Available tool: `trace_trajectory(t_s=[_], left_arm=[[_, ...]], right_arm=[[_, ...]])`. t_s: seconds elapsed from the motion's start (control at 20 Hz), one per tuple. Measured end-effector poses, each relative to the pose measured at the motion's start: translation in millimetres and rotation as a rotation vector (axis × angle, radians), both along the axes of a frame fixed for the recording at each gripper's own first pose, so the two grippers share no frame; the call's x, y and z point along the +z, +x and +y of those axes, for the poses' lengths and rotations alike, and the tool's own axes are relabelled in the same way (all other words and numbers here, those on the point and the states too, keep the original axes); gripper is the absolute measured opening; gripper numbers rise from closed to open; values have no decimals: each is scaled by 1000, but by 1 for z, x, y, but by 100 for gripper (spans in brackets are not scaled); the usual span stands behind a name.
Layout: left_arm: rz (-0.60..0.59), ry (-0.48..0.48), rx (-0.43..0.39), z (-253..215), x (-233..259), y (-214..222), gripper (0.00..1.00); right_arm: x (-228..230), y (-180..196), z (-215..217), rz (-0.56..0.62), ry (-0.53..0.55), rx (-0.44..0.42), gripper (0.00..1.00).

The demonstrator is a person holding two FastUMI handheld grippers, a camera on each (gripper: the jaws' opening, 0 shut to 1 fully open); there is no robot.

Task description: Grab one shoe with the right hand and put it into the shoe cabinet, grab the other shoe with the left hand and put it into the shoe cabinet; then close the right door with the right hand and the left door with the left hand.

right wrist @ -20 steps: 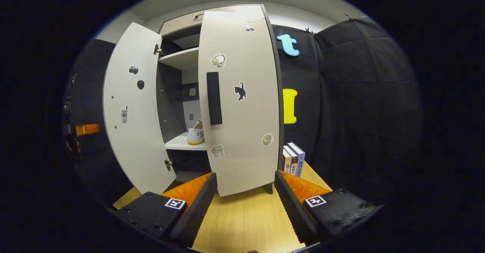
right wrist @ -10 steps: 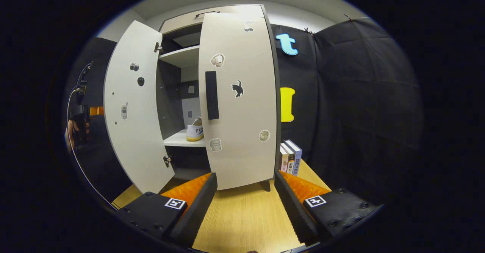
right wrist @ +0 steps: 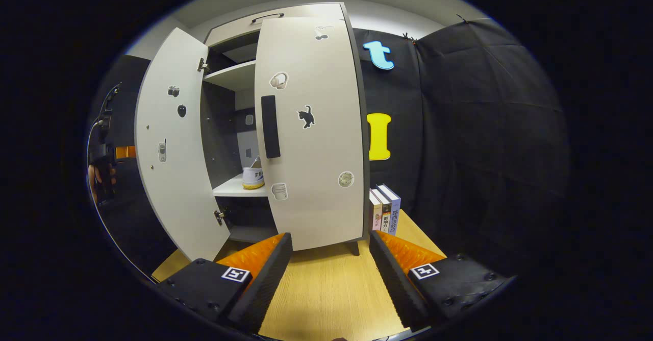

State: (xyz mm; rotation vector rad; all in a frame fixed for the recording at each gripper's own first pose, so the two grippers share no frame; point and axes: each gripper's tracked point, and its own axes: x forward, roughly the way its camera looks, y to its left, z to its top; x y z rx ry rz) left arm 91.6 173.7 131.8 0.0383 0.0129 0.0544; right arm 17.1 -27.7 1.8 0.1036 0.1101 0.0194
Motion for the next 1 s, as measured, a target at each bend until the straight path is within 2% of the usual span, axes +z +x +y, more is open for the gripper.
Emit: trace_trajectory(t_s=[0.15,0.25,0.4,0.55,0.75,0.8,0.9,0.95,1.0], left_arm=[[9,5,33,-24,-3,-5,90],[6,21,57,-39,-3,-5,93],[12,9,23,-81,-5,0,93],[1,50,8,-124,1,10,93],[8,38,-46,-187,-9,16,98],[6,41,-46,-198,-12,12,95],[6,56,-24,-210,-26,2,99],[15,61,-12,-216,-38,-2,95],[25,58,2,-221,-48,-7,99]], right_arm=[[8,9,-3,-14,-13,24,98],[14,17,-8,-34,-28,48,98],[15,30,-22,-43,-41,84,98],[12,40,-38,-39,-26,107,98],[13,51,-58,-44,-16,128,98],[15,52,-62,-48,-12,133,98],[17,57,-68,-55,1,143,98],[17,59,-71,-59,4,149,98],[18,62,-74,-62,5,155,98]])
